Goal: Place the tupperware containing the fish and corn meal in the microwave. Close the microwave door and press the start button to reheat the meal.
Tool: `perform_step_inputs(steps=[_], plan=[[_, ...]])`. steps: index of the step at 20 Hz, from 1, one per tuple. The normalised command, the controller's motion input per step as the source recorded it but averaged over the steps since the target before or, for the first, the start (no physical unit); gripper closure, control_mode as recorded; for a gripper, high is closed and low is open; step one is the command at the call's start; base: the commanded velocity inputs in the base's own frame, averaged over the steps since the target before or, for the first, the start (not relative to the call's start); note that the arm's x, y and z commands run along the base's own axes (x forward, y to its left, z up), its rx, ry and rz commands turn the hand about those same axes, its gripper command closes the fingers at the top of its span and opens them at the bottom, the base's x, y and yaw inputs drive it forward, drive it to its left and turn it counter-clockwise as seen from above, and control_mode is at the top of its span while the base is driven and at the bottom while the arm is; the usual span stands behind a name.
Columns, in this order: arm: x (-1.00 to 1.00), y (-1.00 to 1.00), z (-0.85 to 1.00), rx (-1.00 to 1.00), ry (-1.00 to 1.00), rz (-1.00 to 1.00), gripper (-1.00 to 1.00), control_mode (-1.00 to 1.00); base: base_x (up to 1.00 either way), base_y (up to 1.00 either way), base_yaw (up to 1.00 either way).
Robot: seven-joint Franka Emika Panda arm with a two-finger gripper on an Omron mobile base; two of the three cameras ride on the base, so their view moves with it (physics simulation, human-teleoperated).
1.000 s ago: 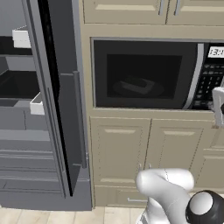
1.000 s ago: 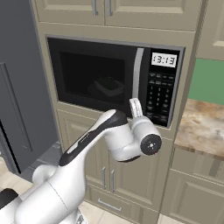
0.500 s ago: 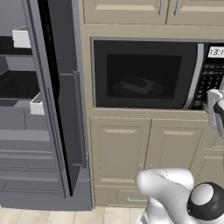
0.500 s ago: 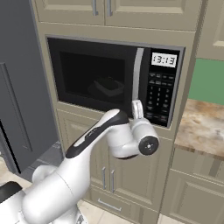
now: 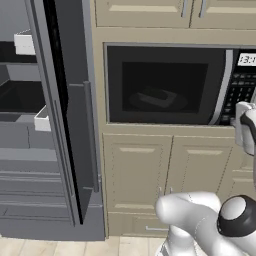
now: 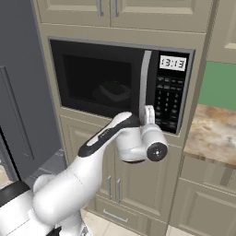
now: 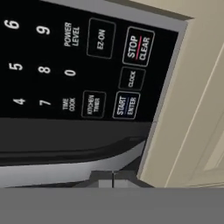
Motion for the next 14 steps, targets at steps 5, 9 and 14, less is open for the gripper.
perform_step_inputs(steps=[5, 9, 14], plan=[[0.25, -0.19, -0.19, 0.04, 0.00, -0.01, 1.00, -1.00, 0.00, 0.00, 0.00], [0.32, -0.15, -0.10, 0.05, 0.00, 0.00, 1.00, -1.00, 0.00, 0.00, 0.00], [0.43, -0.01, 0.00, 0.01, 0.00, -0.02, 1.00, -1.00, 0.00, 0.00, 0.00]])
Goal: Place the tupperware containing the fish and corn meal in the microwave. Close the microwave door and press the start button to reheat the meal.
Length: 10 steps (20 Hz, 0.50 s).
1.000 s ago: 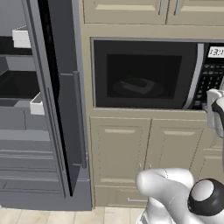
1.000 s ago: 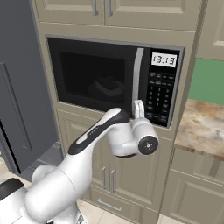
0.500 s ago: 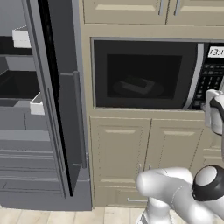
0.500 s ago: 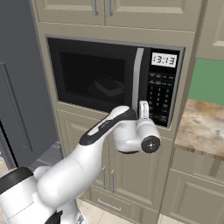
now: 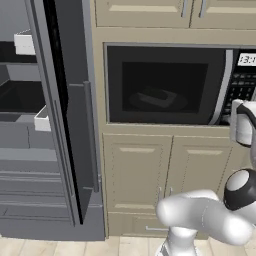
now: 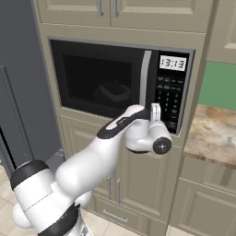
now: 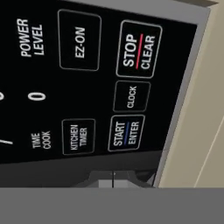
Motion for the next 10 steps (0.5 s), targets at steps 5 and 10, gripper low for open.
perform_step_inputs(steps=[5, 10], plan=[[0.42, -0.02, -0.11, 0.00, 0.00, -0.04, 1.00, -1.00, 0.00, 0.00, 0.00], [0.27, -0.19, -0.33, 0.00, 0.00, -0.04, 1.00, -1.00, 0.00, 0.00, 0.00]])
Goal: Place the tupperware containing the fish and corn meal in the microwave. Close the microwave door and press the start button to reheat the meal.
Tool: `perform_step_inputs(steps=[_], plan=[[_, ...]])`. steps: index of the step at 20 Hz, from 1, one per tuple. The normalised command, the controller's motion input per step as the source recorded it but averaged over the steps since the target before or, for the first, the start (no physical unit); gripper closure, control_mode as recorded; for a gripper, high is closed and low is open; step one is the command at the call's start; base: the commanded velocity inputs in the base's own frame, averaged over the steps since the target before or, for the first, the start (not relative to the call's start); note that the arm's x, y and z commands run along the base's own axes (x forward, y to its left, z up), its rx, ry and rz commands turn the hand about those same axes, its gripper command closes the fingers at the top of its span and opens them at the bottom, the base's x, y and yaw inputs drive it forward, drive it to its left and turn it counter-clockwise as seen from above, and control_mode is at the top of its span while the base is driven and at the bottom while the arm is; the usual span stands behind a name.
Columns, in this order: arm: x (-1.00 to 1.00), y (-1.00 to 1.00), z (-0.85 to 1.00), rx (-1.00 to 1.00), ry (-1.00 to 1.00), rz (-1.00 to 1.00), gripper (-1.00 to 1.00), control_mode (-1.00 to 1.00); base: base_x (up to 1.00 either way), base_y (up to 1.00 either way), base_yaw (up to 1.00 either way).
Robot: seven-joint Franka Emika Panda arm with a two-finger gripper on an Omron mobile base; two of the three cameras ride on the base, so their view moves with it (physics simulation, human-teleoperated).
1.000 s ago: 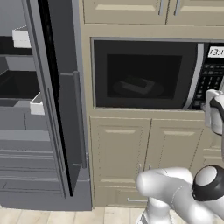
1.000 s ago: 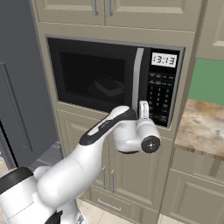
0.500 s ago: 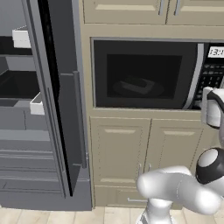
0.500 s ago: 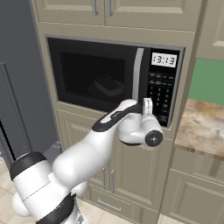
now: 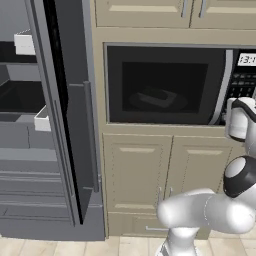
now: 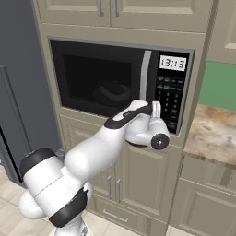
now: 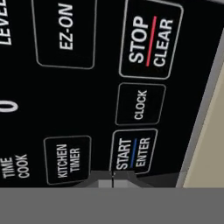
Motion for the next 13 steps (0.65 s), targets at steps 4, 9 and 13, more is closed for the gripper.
perform_step_inputs(steps=[4, 9, 13], plan=[[0.13, -0.31, -0.37, 0.00, -0.02, -0.06, 1.00, -1.00, 0.00, 0.00, 0.00], [0.02, -0.47, -0.46, 0.02, -0.10, -0.04, 1.00, -1.00, 0.00, 0.00, 0.00], [0.03, -0.66, -0.64, 0.06, -0.25, -0.02, 1.00, -1.00, 0.00, 0.00, 0.00]])
